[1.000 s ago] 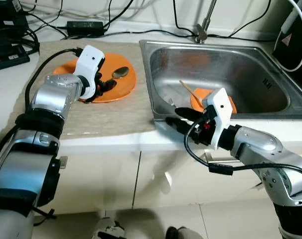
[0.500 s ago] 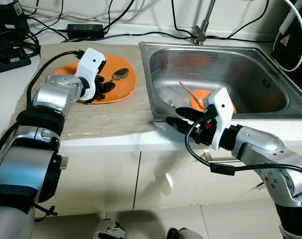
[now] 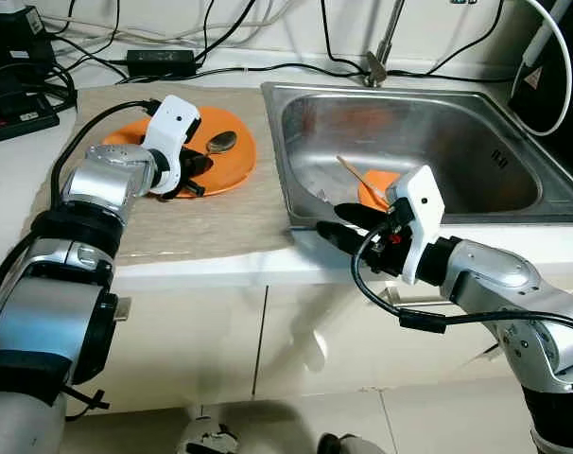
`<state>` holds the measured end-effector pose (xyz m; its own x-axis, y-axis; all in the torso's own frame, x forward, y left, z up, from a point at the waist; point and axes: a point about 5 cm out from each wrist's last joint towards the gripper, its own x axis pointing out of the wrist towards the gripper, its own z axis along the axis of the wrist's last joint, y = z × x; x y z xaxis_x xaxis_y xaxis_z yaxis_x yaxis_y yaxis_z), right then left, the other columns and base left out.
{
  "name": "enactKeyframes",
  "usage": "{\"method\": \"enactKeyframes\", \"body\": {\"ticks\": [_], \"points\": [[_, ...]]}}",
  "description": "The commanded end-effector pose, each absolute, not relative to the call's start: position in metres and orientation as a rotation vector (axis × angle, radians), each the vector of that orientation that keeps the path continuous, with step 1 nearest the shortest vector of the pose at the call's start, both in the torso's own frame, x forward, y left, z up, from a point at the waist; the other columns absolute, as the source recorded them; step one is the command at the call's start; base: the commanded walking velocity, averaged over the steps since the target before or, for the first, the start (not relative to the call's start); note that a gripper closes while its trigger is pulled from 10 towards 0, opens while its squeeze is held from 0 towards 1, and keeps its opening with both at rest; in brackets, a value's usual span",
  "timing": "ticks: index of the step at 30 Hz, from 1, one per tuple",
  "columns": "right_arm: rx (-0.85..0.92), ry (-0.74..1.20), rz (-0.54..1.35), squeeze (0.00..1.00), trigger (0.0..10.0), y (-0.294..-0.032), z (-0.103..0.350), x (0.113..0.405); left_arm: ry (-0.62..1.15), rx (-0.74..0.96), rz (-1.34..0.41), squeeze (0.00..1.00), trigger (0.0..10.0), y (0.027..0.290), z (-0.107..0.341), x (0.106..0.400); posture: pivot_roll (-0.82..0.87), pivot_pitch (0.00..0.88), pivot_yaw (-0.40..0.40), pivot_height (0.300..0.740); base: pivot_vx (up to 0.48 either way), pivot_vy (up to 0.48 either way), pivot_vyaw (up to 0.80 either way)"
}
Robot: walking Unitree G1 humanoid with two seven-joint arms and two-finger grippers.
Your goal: Kitchen organization
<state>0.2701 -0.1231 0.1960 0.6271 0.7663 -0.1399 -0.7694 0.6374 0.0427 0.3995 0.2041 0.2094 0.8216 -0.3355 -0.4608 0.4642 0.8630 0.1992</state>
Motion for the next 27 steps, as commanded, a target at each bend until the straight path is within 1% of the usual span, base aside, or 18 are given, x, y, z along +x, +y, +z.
{"method": "enactKeyframes", "body": {"ticks": [1, 9, 14, 16, 18, 21, 22, 23, 24, 27], "points": [[-0.027, 0.151, 0.847, 0.0, 10.0, -0.13, 0.198, 0.272, 0.483, 0.306, -0.435, 0.0, 0.0, 0.203, 0.198, 0.398, 0.04, 0.043, -0.06, 0.74, 0.0, 0.0, 0.0], [-0.018, 0.139, 0.818, 0.0, 10.0, -0.133, 0.199, 0.274, 0.423, 0.276, -0.409, 0.0, 0.0, 0.202, 0.207, 0.402, 0.04, 0.036, -0.057, 0.74, 0.0, 0.0, 0.0], [0.045, 0.071, 0.686, 0.0, 10.0, -0.139, 0.207, 0.287, 0.33, 0.265, -0.392, 0.0, 0.0, 0.201, 0.223, 0.405, 0.04, 0.029, -0.053, 0.74, 0.0, 0.0, 0.0], [0.132, 0.012, 0.58, 0.0, 10.0, -0.144, 0.216, 0.297, 0.248, 0.261, -0.407, 0.0, 0.0, 0.197, 0.235, 0.405, 0.04, 0.024, -0.048, 0.74, 0.0, 0.0, 0.0], [0.25, -0.027, 0.516, 0.0, 10.0, -0.146, 0.222, 0.303, 0.156, 0.249, -0.423, 0.0, 0.0, 0.191, 0.247, 0.404, 0.03, 0.021, -0.046, 0.74, 0.0, 0.0, 0.0], [0.366, -0.035, 0.527, 0.0, 10.0, -0.141, 0.223, 0.303, 0.055, 0.223, -0.45, 0.0, 0.0, 0.179, 0.256, 0.399, 0.03, 0.019, -0.044, 0.74, 0.0, 0.0, 0.0], [0.417, -0.027, 0.553, 0.91, 10.0, -0.134, 0.222, 0.302, -0.043, 0.236, -0.495, 0.0, 0.0, 0.165, 0.26, 0.39, 0.03, 0.018, -0.045, 0.74, 0.0, 0.0, 0.0], [0.417, -0.027, 0.553, 0.91, 10.0, -0.134, 0.222, 0.302, -0.043, 0.236, -0.495, 0.0, 0.0, 0.165, 0.26, 0.39, 0.03, 0.018, -0.045, 0.74, 0.0, 0.0, 0.0], [0.49, -0.014, 0.576, 1.0, 10.0, -0.125, 0.219, 0.302, -0.143, 0.293, -0.554, 0.0, 0.0, 0.149, 0.262, 0.378, 0.03, 0.016, -0.045, 0.74, 0.0, 0.0, 0.0], [0.563, 0.004, 0.589, 1.0, 10.0, -0.116, 0.216, 0.301, -0.208, 0.335, -0.574, 0.0, 0.0, 0.136, 0.261, 0.367, 0.03, 0.019, -0.048, 0.74, 0.0, 0.0, 0.0]]}}
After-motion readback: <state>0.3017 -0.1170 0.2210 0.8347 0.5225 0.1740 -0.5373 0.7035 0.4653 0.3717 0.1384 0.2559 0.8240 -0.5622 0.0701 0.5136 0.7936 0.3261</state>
